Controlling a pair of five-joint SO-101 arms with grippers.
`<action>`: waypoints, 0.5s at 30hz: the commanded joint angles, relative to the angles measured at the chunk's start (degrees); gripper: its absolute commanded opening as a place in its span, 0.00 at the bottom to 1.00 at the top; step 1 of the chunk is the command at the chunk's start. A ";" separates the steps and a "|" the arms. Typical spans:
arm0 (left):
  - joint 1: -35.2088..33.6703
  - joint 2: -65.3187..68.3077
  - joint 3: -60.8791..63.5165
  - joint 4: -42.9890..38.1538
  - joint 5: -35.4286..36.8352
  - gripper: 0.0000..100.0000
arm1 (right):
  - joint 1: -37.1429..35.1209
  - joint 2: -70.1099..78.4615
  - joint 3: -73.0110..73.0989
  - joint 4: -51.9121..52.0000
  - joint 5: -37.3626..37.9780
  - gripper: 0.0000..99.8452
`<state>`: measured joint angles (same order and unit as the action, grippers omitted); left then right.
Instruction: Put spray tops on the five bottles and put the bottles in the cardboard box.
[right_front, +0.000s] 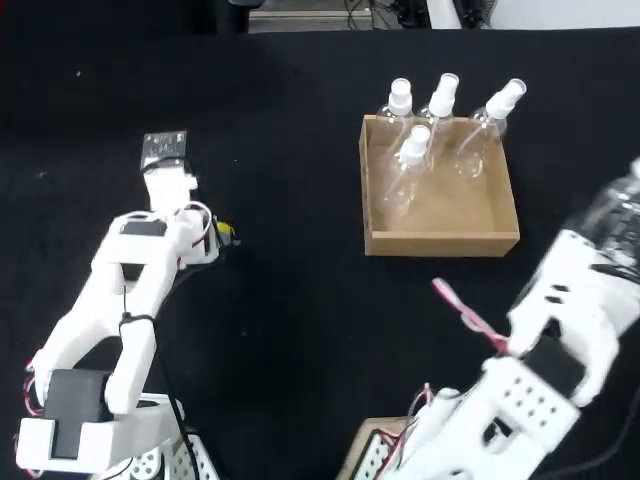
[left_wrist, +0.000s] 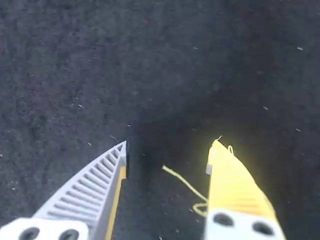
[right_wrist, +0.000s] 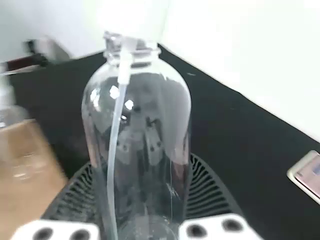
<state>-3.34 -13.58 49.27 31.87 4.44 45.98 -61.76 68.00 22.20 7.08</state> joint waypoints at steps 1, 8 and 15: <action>-0.92 -2.73 1.19 -4.13 -0.09 0.25 | 4.66 5.93 4.35 -18.99 0.35 0.01; -1.10 -2.02 3.91 -4.04 0.09 0.25 | 5.19 11.91 14.46 -38.24 0.35 0.01; -0.92 -2.02 6.20 -6.07 0.09 0.25 | 5.54 19.91 16.66 -53.80 -6.59 0.01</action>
<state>-3.78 -13.93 54.99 28.18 4.44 50.29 -44.70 85.14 -25.54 2.59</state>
